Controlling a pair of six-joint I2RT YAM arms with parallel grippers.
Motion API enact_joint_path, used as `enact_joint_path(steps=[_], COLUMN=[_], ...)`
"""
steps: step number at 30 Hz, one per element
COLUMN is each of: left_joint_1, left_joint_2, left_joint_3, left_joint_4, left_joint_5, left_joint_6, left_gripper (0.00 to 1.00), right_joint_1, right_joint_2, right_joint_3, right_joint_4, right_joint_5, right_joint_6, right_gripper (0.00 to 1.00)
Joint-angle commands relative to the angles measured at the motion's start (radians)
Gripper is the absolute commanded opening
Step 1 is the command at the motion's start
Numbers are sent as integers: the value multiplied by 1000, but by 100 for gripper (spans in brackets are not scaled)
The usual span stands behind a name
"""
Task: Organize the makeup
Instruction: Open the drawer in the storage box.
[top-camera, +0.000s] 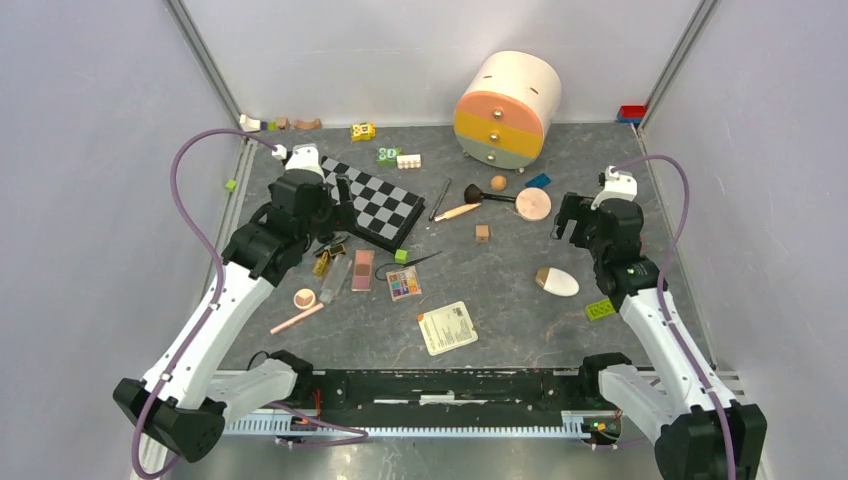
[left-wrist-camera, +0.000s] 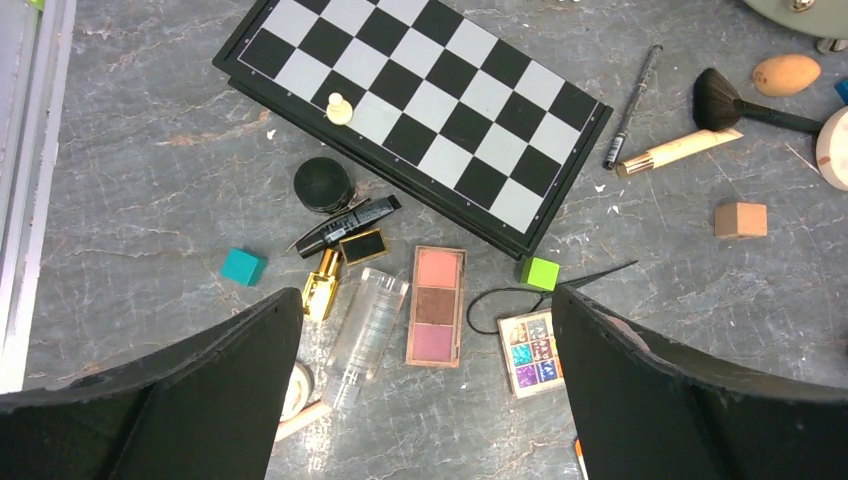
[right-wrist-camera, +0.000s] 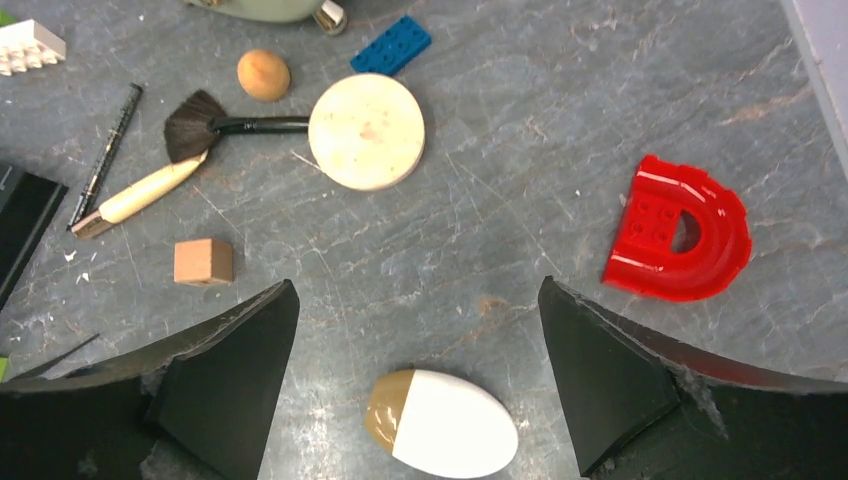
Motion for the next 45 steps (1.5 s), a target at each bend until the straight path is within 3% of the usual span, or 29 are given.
enact_joint_path(steps=[1, 12, 20, 26, 35, 39, 45], left_joint_1=[3, 3, 3, 2, 3, 3, 3], left_joint_2=[5, -7, 117, 214, 152, 83, 16], left_joint_3=[40, 4, 62, 166, 98, -21, -149], left_joint_4=[-59, 38, 220, 249, 160, 158, 191], left_joint_5=[6, 87, 316, 427, 274, 231, 197], left_joint_6=[47, 57, 38, 39, 192, 172, 89], left_gripper=[100, 100, 100, 100, 100, 100, 100], right_joint_1=[-3, -7, -8, -8, -7, -6, 39], right_joint_2=[20, 72, 44, 43, 107, 166, 274], right_joint_3=[29, 85, 80, 50, 50, 70, 122], right_joint_4=[-35, -53, -55, -25, 77, 143, 267], right_joint_5=[-6, 8, -14, -52, -222, -247, -208], right_joint_6=[41, 38, 12, 41, 60, 134, 287], right_gripper=[98, 98, 98, 98, 98, 99, 93])
